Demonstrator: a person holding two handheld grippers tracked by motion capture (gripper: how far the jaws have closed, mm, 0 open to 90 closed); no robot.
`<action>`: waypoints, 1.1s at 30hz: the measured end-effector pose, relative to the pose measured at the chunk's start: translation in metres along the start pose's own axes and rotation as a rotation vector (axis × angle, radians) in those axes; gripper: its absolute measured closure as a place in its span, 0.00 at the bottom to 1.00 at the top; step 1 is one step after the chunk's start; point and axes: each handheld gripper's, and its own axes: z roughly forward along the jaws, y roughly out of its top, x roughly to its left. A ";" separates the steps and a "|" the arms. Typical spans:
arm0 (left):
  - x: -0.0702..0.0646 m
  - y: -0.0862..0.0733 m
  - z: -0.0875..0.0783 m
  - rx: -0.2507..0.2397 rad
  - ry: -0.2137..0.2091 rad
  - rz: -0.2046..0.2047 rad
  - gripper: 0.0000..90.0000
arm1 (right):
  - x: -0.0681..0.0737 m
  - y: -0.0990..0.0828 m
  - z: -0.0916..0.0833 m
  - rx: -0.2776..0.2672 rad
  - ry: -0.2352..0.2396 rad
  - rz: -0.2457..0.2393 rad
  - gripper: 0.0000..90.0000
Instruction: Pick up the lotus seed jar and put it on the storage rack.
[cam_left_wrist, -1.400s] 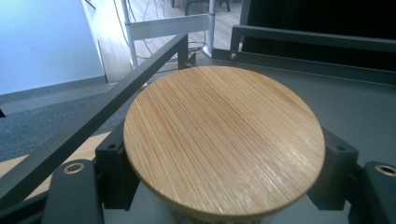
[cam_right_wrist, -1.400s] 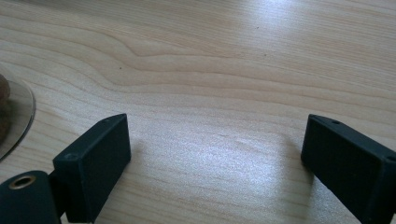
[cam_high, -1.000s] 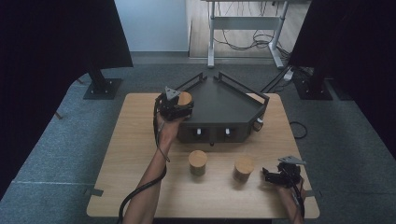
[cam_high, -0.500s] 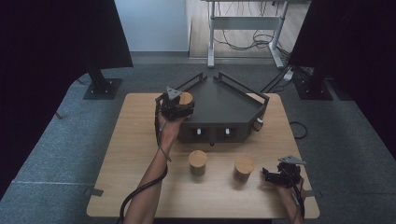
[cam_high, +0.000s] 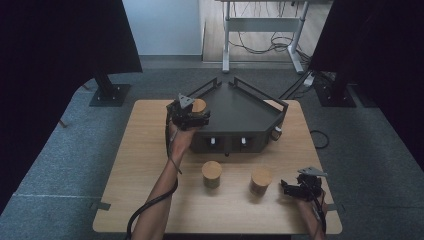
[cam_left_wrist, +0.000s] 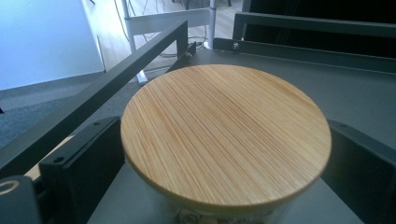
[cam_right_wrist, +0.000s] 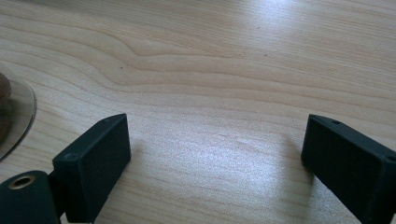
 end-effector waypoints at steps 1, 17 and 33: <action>0.000 0.000 0.000 -0.001 0.001 0.001 0.04 | 0.000 0.000 0.000 0.000 0.000 0.000 0.08; 0.004 -0.002 -0.013 -0.015 0.014 0.006 0.04 | 0.000 0.000 0.000 0.000 0.001 -0.001 0.08; 0.007 -0.003 -0.028 -0.020 0.020 0.019 0.04 | 0.000 0.000 0.000 0.000 0.001 -0.001 0.08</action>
